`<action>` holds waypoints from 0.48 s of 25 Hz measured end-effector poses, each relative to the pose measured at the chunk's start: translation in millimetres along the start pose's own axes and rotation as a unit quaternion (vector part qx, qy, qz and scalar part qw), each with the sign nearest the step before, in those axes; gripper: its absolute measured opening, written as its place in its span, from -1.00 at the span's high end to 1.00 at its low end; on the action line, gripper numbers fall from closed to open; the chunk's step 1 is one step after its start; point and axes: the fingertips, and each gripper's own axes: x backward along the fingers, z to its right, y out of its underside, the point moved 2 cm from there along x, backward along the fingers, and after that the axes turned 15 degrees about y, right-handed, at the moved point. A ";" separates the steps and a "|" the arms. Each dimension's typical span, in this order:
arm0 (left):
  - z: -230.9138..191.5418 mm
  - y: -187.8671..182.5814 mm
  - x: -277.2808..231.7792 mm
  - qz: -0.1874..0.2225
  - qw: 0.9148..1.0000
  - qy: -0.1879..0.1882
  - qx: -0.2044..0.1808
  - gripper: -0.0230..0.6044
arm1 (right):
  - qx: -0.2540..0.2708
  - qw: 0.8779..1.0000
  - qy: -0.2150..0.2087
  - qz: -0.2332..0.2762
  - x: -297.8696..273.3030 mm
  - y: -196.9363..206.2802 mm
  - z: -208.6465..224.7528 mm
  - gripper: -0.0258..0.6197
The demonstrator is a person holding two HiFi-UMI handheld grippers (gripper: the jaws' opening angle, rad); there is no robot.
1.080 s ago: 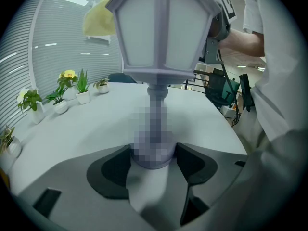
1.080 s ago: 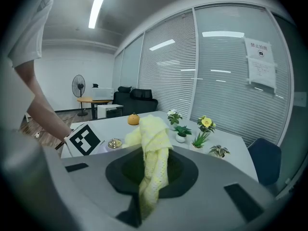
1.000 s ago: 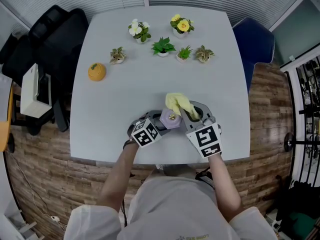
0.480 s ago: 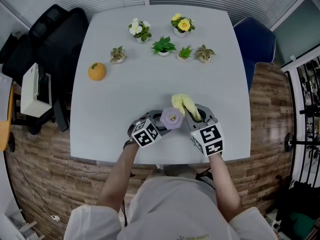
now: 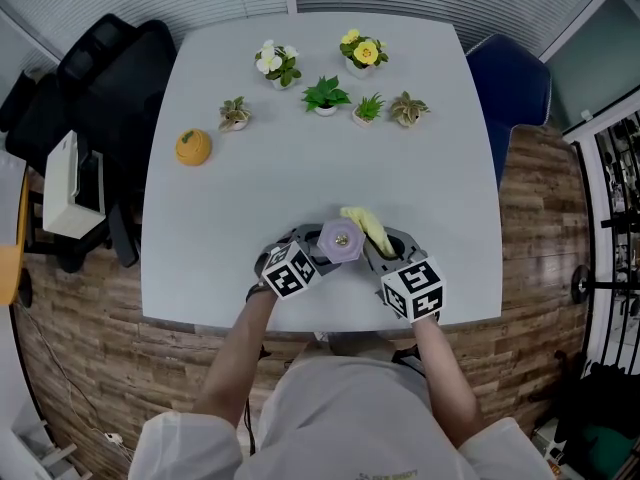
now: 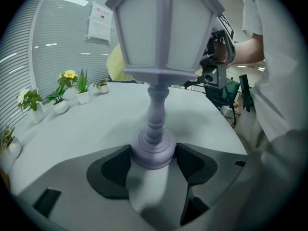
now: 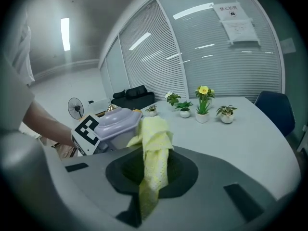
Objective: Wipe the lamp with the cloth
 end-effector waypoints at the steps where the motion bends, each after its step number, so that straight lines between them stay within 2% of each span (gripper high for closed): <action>1: -0.1 0.0 0.1 0.000 1.000 0.000 0.000 -0.05 | -0.002 1.000 -0.003 -0.002 -0.4 2.3 -1.3 0.80; 12: -0.8 -0.3 0.5 -0.001 1.000 0.002 0.002 -0.05 | -0.005 1.000 -0.010 -0.010 -12.2 4.8 1.1 0.80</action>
